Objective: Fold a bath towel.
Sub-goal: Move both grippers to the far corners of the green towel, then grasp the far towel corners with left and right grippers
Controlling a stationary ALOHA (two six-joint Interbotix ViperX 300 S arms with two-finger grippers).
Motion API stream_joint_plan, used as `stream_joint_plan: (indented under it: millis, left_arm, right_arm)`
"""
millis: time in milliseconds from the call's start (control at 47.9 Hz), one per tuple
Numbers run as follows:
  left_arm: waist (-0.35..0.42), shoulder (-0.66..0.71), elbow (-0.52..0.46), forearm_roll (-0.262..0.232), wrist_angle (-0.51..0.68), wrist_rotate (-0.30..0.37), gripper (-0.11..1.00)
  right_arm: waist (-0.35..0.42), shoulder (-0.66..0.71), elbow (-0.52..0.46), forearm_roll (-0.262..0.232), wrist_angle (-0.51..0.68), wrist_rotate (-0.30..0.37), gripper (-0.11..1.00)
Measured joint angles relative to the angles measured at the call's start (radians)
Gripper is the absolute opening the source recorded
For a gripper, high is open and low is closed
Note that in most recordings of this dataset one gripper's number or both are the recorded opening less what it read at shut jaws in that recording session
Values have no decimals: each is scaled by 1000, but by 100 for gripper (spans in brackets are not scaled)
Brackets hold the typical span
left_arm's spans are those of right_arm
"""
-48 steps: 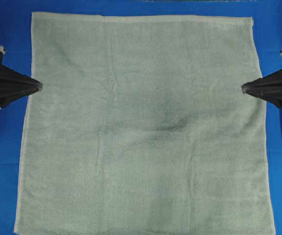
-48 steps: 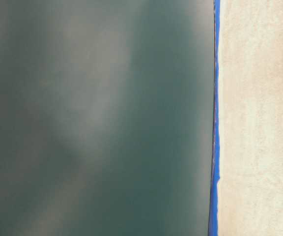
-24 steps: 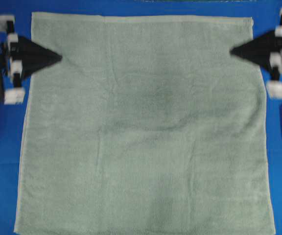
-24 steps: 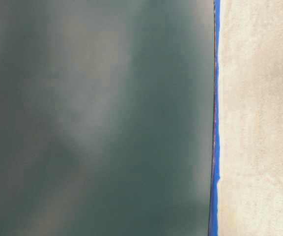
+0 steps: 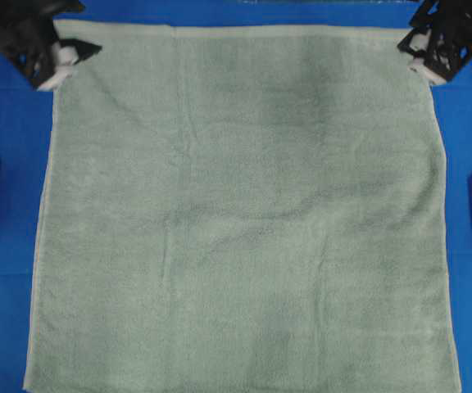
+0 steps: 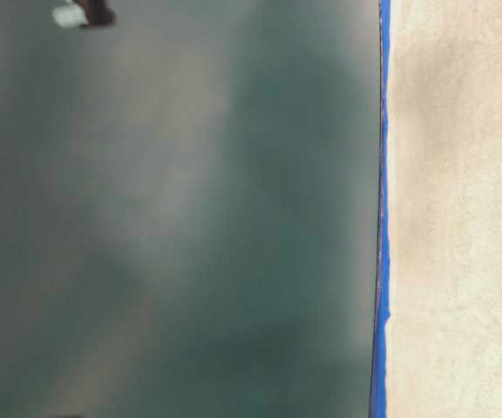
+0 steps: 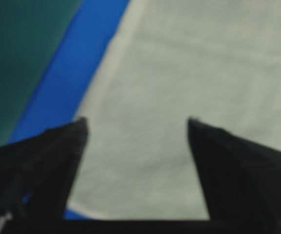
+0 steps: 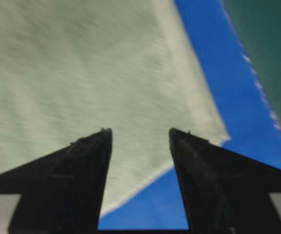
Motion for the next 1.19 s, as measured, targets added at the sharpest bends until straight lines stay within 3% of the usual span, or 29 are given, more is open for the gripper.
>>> stream_joint_plan:
  millis: [209, 397, 627, 982, 1086, 1191]
  left_arm:
    - [91, 225, -123, -9, 64, 152, 76]
    - [121, 385, -167, -11, 69, 193, 76]
    - [146, 534, -169, -11, -20, 258, 76]
    - [146, 583, -152, -15, -106, 267, 74]
    - [143, 583, -149, -14, -107, 275, 64]
    - [132, 583, -141, -14, -107, 310, 34]
  right_arm:
    - [-115, 201, -83, 87, 15, -179, 56]
    - [-186, 359, -138, 155, 6, -308, 56]
    - [-232, 505, -166, 169, -35, -353, 56]
    - [-236, 561, -169, 173, -66, -373, 54]
    - [-235, 568, -169, 178, -66, -373, 38]
    - [-225, 565, -158, 189, -64, -383, 10]
